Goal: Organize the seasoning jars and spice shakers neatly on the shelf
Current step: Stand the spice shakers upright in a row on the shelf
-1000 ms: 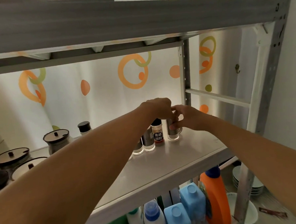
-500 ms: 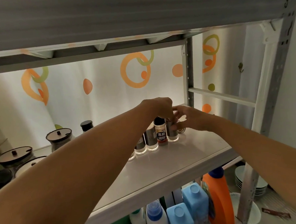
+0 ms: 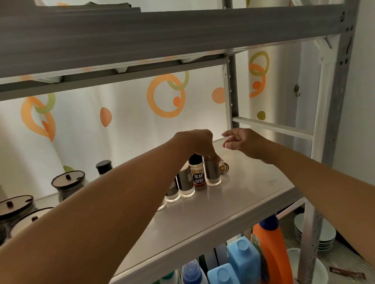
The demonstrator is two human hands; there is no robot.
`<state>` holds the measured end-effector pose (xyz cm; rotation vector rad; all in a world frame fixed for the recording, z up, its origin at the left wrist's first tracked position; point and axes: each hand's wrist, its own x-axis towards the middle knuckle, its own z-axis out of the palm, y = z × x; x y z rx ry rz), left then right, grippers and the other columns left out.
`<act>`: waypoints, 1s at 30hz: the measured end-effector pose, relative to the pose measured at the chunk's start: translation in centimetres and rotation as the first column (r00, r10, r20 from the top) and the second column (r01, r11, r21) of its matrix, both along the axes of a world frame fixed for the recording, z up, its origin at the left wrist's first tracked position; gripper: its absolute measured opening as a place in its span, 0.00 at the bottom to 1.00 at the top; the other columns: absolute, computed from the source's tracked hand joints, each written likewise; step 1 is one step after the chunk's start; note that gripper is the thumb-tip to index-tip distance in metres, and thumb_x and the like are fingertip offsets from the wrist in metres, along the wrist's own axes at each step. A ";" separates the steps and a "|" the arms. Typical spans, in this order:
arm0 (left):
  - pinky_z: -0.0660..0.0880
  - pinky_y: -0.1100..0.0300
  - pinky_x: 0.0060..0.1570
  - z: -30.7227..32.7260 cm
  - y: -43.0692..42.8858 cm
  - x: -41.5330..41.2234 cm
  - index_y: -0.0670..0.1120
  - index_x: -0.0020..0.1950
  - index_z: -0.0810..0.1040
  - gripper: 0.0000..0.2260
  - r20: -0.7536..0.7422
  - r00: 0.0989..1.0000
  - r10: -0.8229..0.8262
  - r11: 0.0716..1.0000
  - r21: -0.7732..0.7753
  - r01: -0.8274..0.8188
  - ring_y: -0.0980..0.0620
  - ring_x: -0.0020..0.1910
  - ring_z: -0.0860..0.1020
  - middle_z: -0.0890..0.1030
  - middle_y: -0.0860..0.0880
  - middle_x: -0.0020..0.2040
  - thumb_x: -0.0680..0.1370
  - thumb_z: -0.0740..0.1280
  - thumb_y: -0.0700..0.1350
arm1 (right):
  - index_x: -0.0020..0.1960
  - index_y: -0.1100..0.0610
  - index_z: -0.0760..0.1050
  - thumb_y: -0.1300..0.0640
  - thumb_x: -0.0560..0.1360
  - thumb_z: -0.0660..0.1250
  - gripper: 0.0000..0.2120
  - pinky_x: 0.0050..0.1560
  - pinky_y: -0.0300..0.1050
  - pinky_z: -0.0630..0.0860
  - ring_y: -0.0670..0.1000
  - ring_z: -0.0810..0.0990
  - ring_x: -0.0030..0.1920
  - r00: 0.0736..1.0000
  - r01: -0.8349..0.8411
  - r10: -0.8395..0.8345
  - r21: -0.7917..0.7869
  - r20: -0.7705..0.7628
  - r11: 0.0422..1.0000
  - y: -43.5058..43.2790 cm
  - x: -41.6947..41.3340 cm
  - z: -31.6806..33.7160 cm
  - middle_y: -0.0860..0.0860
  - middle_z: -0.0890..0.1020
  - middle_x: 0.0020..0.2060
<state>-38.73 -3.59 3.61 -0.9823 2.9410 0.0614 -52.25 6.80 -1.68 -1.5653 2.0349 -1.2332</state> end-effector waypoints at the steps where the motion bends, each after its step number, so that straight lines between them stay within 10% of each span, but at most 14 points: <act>1: 0.74 0.55 0.43 0.2 -0.1 -0.1 0.46 0.39 0.74 0.16 -0.007 1.000 0.002 1.000 -0.001 -0.002 0.48 0.42 0.78 0.79 0.48 0.39 0.73 0.69 0.58 | 0.67 0.56 0.71 0.56 0.78 0.65 0.17 0.58 0.45 0.73 0.53 0.77 0.56 1.000 0.018 -0.018 0.009 -0.012 1.000 -0.2 0.0 0.0 0.54 0.80 0.56; 11: 0.72 0.52 0.60 0.0 0.4 -1.7 0.36 0.55 0.79 0.33 -0.262 0.958 0.118 0.963 0.264 -0.047 0.44 0.51 0.81 0.83 0.42 0.54 0.81 0.45 0.62 | 0.52 0.65 0.76 0.53 0.75 0.70 0.15 0.42 0.43 0.79 0.53 0.82 0.39 0.970 0.240 -0.224 0.249 -0.090 0.938 -4.1 0.7 0.1 0.59 0.82 0.43; 22: 0.72 0.49 0.63 1.0 -0.5 -1.2 0.40 0.47 0.76 0.31 -0.298 0.950 0.093 0.958 0.287 -0.003 0.39 0.56 0.79 0.81 0.37 0.55 0.81 0.43 0.63 | 0.50 0.63 0.73 0.54 0.76 0.67 0.11 0.52 0.43 0.79 0.53 0.81 0.52 0.969 0.242 -0.222 0.607 -0.110 0.757 -7.9 1.9 0.3 0.58 0.80 0.48; 26: 0.72 0.48 0.62 0.7 -1.2 -1.0 0.35 0.54 0.78 0.35 -0.299 0.949 0.094 0.964 0.266 -0.011 0.41 0.53 0.80 0.81 0.38 0.55 0.81 0.45 0.63 | 0.58 0.65 0.74 0.55 0.76 0.67 0.15 0.59 0.48 0.78 0.54 0.81 0.52 0.951 0.306 -0.229 0.520 -0.208 0.798 -8.2 1.9 -0.1 0.59 0.79 0.53; 30: 0.76 0.49 0.57 0.7 -1.5 -0.8 0.36 0.55 0.79 0.23 -0.308 0.949 0.061 0.990 0.143 -0.017 0.44 0.50 0.81 0.82 0.42 0.52 0.81 0.57 0.55 | 0.46 0.65 0.76 0.61 0.72 0.70 0.08 0.42 0.45 0.80 0.54 0.80 0.36 0.965 0.258 -0.259 0.385 -0.053 0.886 -7.5 1.3 0.1 0.59 0.79 0.39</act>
